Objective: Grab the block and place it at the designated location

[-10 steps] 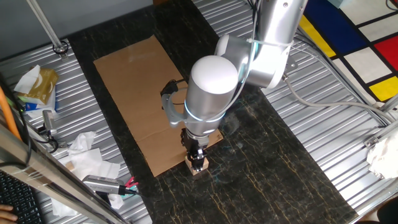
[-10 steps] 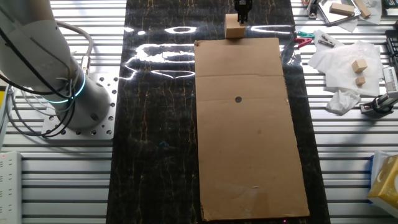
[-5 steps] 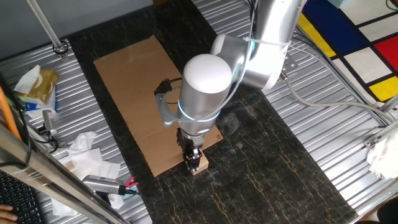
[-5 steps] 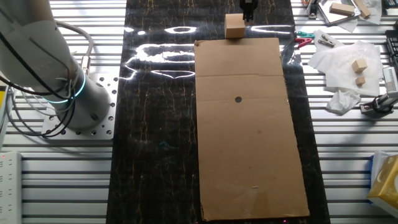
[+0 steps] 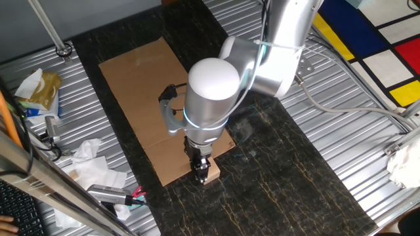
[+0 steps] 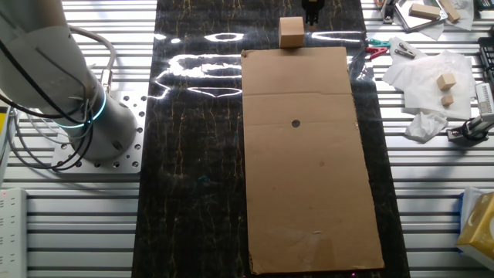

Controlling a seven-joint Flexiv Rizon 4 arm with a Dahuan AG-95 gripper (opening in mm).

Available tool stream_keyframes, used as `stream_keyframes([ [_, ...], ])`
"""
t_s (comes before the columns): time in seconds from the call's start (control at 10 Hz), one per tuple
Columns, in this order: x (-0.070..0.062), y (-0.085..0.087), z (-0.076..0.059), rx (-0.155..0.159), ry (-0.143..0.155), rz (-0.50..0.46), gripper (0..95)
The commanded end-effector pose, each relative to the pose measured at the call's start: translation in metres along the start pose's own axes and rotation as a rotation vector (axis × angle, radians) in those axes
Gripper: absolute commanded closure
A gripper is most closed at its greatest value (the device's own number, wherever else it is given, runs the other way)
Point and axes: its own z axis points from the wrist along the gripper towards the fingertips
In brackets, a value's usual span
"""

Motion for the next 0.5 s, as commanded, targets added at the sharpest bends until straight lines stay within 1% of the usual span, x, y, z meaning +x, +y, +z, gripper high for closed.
stream_keyframes([
  [0.1,-0.0022,0.0017,-0.0014,-0.001,0.007,0.004,19.0],
  [0.5,-0.0104,0.0063,-0.0053,0.002,0.021,0.014,19.0],
])
